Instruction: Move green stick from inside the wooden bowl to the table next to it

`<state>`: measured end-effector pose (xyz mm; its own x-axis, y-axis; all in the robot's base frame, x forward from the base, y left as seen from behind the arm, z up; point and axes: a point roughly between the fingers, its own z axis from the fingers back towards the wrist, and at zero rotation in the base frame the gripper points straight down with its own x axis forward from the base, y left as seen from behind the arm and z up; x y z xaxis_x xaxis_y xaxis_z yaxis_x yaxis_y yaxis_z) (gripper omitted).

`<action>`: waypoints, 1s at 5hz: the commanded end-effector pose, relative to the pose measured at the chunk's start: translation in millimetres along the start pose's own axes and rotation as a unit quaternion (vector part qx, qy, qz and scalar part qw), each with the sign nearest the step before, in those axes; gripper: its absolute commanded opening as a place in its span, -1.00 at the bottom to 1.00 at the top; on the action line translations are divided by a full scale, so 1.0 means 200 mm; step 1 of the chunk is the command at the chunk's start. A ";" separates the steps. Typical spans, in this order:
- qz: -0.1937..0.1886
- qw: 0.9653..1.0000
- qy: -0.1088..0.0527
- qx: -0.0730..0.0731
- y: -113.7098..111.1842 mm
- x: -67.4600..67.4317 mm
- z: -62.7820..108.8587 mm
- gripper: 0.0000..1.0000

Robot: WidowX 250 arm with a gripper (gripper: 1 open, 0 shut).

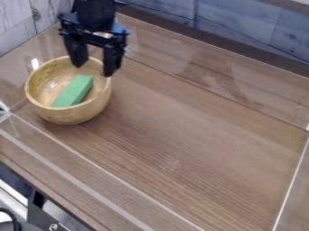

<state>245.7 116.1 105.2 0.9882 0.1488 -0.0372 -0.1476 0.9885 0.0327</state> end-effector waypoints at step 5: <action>-0.040 0.999 -0.021 0.024 0.29 0.04 -0.08 1.00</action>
<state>243.3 172.3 82.5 0.9975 0.0652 -0.0273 -0.0635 0.9962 0.0596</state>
